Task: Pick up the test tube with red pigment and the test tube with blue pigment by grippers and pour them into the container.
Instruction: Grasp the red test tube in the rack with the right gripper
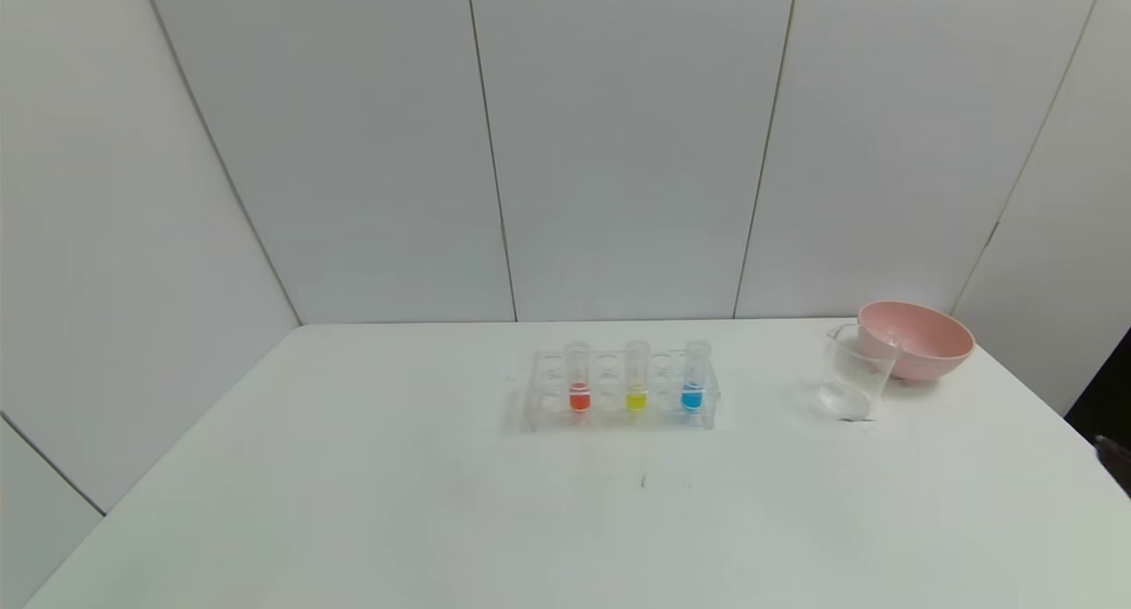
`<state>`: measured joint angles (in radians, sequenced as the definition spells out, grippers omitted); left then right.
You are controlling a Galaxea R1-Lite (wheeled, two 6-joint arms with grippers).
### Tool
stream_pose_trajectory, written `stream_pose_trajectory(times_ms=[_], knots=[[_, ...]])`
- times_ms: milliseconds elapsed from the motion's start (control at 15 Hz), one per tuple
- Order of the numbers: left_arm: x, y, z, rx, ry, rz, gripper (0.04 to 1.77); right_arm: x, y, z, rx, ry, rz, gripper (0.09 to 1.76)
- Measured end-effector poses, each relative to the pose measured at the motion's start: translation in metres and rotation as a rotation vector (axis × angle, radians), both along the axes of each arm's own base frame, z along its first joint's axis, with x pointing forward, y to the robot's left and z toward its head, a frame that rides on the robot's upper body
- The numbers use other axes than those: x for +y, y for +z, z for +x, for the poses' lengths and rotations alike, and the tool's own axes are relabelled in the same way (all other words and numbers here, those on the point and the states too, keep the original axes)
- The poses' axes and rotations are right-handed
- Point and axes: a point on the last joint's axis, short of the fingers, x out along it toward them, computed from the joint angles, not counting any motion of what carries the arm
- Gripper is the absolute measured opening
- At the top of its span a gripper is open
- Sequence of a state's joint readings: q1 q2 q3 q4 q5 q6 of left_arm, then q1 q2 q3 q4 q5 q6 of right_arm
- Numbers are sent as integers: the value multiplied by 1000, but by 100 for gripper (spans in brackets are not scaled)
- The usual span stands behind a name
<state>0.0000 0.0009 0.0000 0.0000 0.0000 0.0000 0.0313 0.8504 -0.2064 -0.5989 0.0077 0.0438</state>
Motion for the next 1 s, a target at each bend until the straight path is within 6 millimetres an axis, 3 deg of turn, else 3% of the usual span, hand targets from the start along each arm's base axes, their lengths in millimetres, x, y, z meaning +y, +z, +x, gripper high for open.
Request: stream_pose_trajectory(times_ms=[200, 333, 533, 733, 1000], knots=[[0, 0, 0, 0, 0, 0, 176, 19, -13, 59, 40, 29, 10, 171], [0, 0, 0, 0, 0, 0, 176, 52, -27, 86, 41, 76, 8, 171], [0, 0, 0, 0, 0, 0, 176, 116, -54, 99, 80, 167, -25, 171], [0, 0, 0, 0, 0, 0, 176, 172, -69, 111, 84, 213, -46, 171], [0, 0, 0, 0, 0, 0, 176, 220, -83, 126, 127, 266, -75, 171]])
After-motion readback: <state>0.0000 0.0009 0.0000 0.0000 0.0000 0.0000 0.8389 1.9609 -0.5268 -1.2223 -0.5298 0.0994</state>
